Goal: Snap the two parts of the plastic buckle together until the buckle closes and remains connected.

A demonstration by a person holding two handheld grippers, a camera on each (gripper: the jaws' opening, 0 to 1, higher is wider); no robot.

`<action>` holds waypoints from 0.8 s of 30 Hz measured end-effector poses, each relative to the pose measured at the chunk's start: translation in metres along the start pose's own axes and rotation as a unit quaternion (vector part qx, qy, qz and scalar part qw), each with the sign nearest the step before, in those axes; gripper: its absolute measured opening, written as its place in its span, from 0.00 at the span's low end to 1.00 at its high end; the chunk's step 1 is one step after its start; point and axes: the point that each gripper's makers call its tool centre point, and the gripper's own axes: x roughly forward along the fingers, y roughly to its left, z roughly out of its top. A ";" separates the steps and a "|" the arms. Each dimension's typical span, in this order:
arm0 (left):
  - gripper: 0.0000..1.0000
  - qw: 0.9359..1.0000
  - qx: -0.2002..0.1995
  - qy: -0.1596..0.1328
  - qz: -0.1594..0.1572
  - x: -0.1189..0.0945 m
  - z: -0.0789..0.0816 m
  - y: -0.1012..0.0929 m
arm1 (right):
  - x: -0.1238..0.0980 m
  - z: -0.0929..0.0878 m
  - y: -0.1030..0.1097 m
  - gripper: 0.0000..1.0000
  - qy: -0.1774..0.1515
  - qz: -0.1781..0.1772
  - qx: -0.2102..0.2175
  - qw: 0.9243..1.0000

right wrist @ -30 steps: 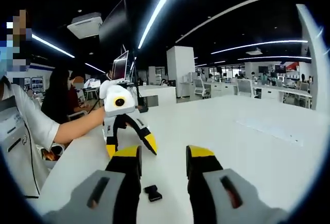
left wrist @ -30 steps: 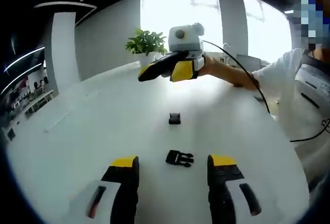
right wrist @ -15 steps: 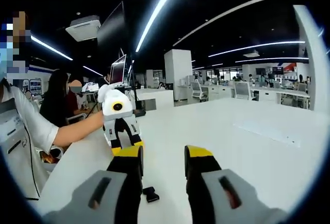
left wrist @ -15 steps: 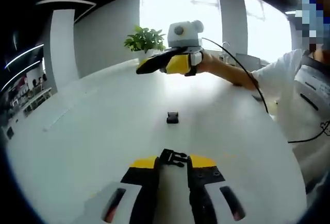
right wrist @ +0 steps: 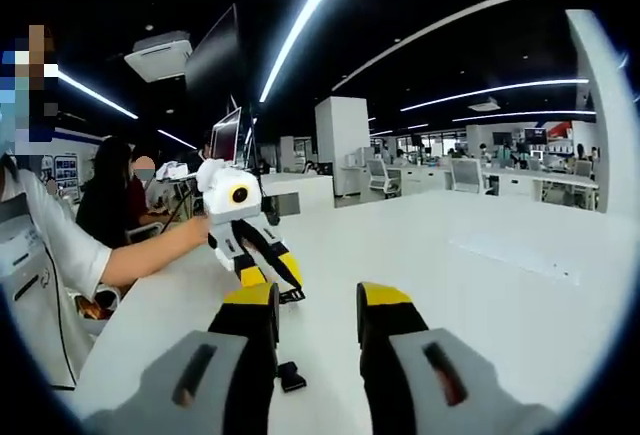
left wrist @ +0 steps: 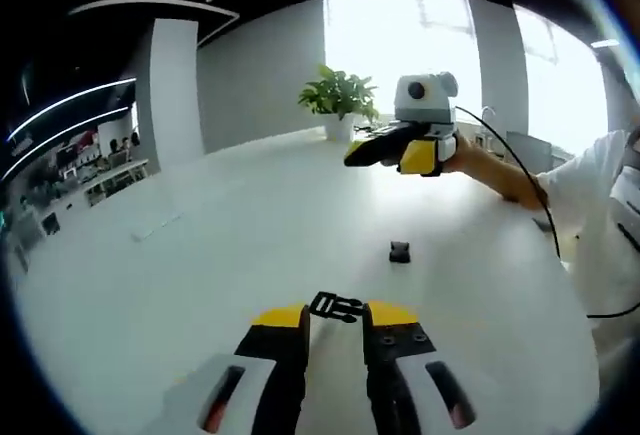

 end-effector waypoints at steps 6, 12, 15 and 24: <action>0.20 0.995 -0.041 -0.011 0.086 -0.002 0.001 0.034 | -0.001 -0.001 -0.005 0.30 0.002 -0.008 0.001 1.000; 0.20 0.987 -0.066 -0.019 0.146 -0.006 -0.001 0.049 | -0.001 -0.004 -0.006 0.30 0.006 -0.011 0.003 1.000; 0.20 0.976 -0.091 -0.026 0.196 -0.009 -0.003 0.064 | -0.002 -0.005 -0.007 0.30 0.007 -0.013 0.001 1.000; 0.20 0.953 -0.110 -0.024 0.282 -0.026 -0.017 0.100 | -0.003 -0.007 -0.008 0.29 0.009 -0.015 0.004 1.000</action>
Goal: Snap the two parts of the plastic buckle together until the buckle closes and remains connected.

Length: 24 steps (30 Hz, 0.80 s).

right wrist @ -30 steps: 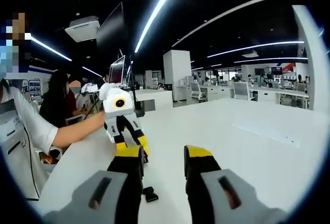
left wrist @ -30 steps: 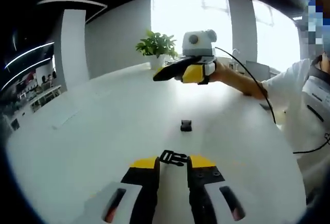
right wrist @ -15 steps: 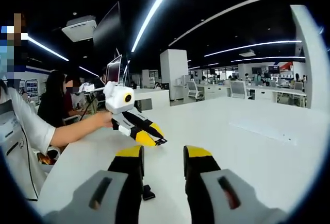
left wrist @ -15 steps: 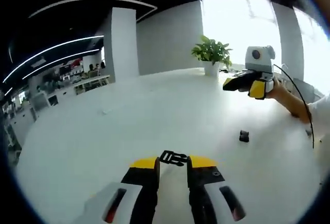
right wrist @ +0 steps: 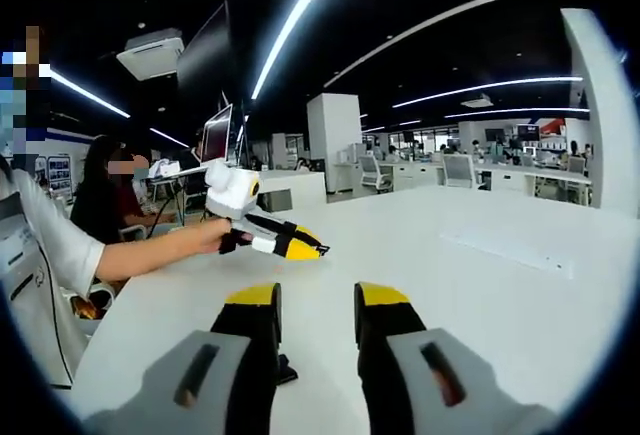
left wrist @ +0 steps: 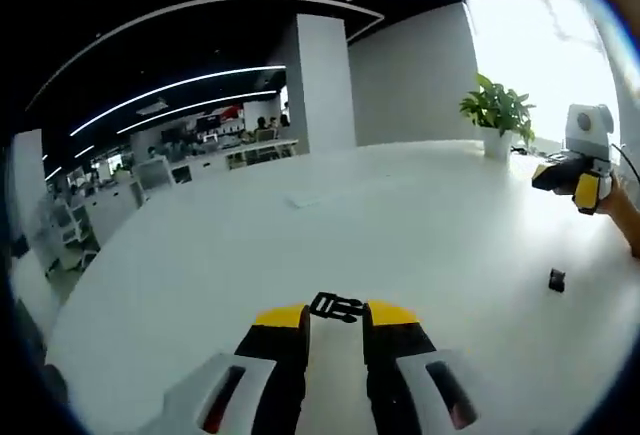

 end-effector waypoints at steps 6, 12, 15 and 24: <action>0.20 0.999 -0.014 -0.006 0.029 -0.001 -0.002 0.015 | -0.001 0.000 0.000 0.28 0.000 0.000 0.001 1.000; 0.20 0.997 -0.014 -0.011 0.077 -0.004 -0.002 0.031 | -0.001 -0.001 0.000 0.28 0.000 0.000 0.002 1.000; 0.20 0.997 -0.013 -0.003 0.082 -0.001 -0.006 0.033 | -0.001 -0.001 -0.001 0.28 0.000 0.000 0.003 1.000; 0.20 0.995 -0.038 0.021 0.087 -0.002 -0.018 0.034 | 0.000 -0.004 0.001 0.28 0.004 0.004 0.004 1.000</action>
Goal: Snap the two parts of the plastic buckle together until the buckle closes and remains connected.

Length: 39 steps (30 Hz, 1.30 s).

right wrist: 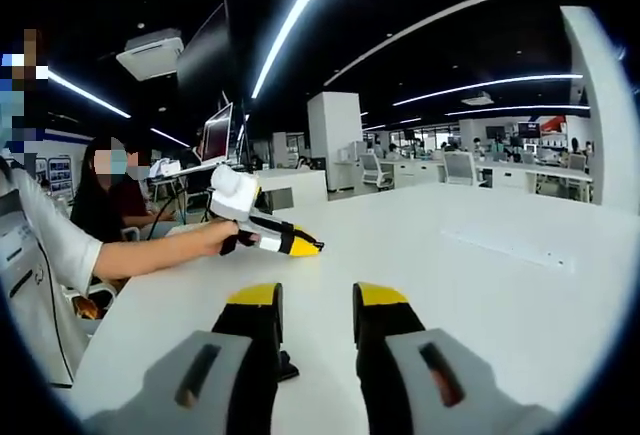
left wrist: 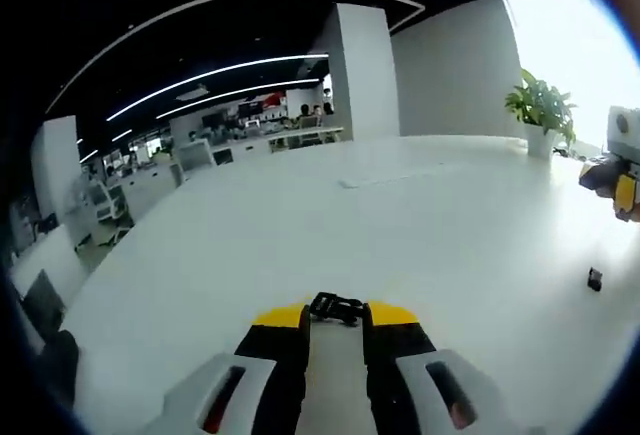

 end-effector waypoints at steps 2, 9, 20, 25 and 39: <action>0.20 1.000 -0.008 0.001 0.006 -0.001 -0.002 0.003 | 0.001 -0.002 0.001 0.28 0.004 0.004 -0.002 1.000; 0.20 1.000 -0.018 0.001 0.005 -0.004 -0.004 0.001 | 0.002 -0.022 0.009 0.30 0.036 0.046 -0.009 0.998; 0.23 1.000 -0.001 -0.006 -0.002 -0.004 -0.003 -0.004 | 0.002 -0.057 0.031 0.40 0.108 0.106 -0.072 0.986; 0.34 1.000 0.001 -0.007 -0.004 -0.004 -0.002 -0.006 | 0.003 -0.063 0.033 0.41 0.120 0.111 -0.083 0.983; 0.60 0.999 0.031 -0.017 -0.023 -0.004 0.004 -0.008 | 0.002 -0.074 0.029 0.40 0.137 0.114 -0.084 0.980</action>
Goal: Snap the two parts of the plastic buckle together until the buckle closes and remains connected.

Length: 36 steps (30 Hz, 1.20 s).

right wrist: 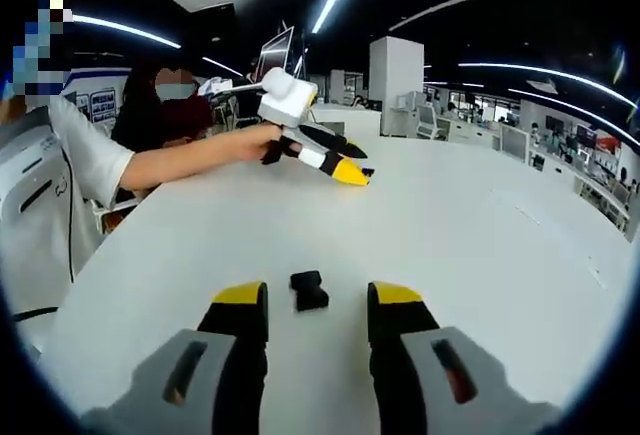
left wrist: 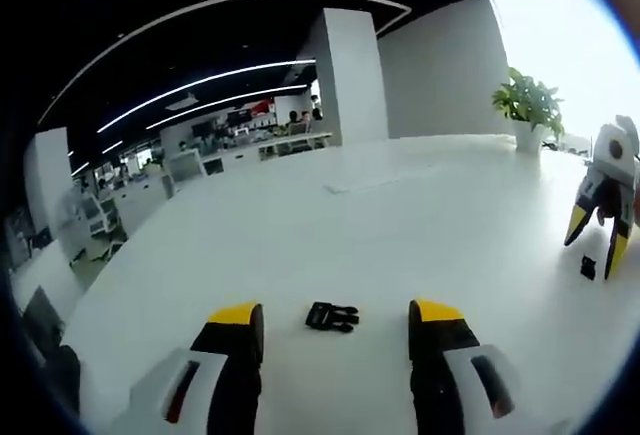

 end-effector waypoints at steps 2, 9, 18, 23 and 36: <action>0.64 1.000 -0.005 -0.005 -0.007 -0.001 0.003 0.000 | 0.000 0.000 0.000 0.40 0.001 0.000 0.000 1.000; 0.67 0.996 -0.007 -0.018 -0.083 -0.005 0.008 -0.013 | 0.000 0.000 -0.002 0.38 0.001 -0.001 -0.003 1.000; 0.84 0.987 0.018 -0.026 -0.155 -0.012 0.009 -0.035 | 0.002 -0.001 -0.004 0.36 0.002 -0.002 -0.001 1.000; 0.99 0.984 0.014 -0.035 -0.177 -0.016 0.012 -0.041 | 0.002 0.000 -0.004 0.36 0.001 -0.003 -0.003 1.000; 0.99 0.982 0.010 -0.050 -0.181 -0.019 0.017 -0.032 | 0.003 0.001 -0.004 0.30 -0.009 0.000 -0.018 1.000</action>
